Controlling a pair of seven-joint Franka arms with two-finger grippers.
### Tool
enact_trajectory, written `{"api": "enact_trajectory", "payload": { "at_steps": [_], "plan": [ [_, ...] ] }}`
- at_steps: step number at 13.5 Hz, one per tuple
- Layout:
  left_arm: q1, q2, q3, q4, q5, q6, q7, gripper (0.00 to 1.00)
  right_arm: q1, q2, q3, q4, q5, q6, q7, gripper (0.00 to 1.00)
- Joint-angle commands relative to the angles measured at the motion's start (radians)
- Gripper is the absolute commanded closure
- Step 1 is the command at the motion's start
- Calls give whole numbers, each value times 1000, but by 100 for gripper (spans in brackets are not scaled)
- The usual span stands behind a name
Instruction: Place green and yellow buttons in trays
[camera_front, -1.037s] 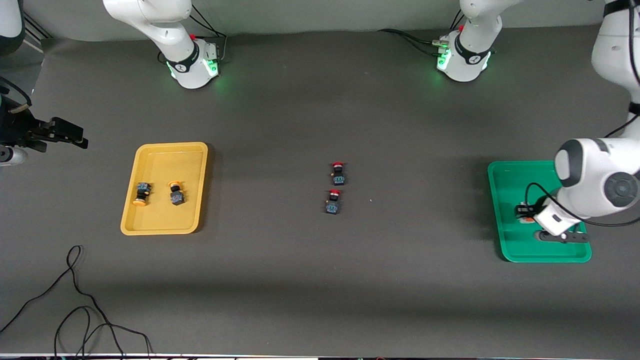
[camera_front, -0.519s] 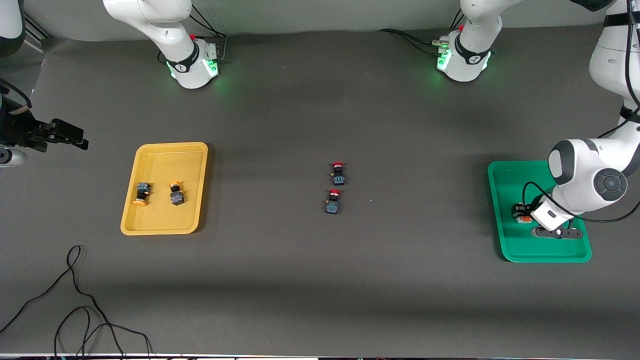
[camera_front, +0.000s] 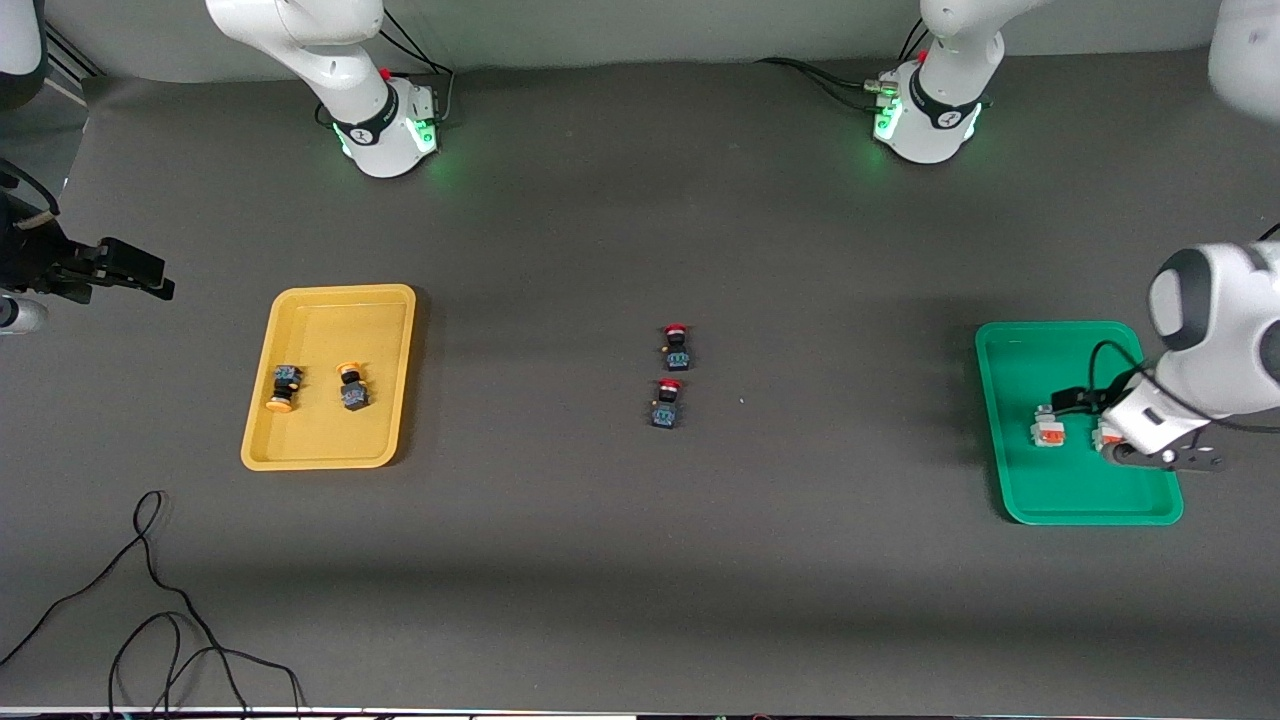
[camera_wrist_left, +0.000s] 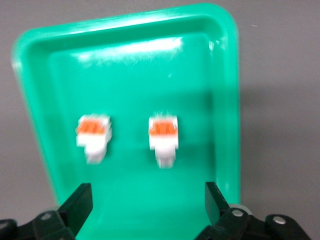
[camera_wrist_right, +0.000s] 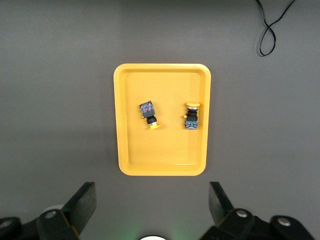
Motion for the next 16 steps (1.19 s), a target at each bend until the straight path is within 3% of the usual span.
{"api": "enact_trajectory", "payload": {
  "at_steps": [1, 4, 6, 10, 16],
  "plan": [
    [-14, -63, -56, 149, -18, -281, 10, 0, -2, 5, -1, 16, -8, -15, 23, 0],
    [-20, -61, -105, 383, -105, -565, 10, 0, 1, 3, 2, 19, -8, -15, 21, 0],
    [-26, -61, -135, 477, -105, -657, 5, 0, 1, 5, 2, 21, -8, -15, 21, 0],
    [-23, -64, -156, 498, -105, -717, 5, 0, -1, 8, 2, 22, -8, -12, 20, 0],
    [-26, -66, -164, 488, -105, -707, 10, 1, 1, 9, 3, 24, -10, -12, 18, 0]
  ]
}}
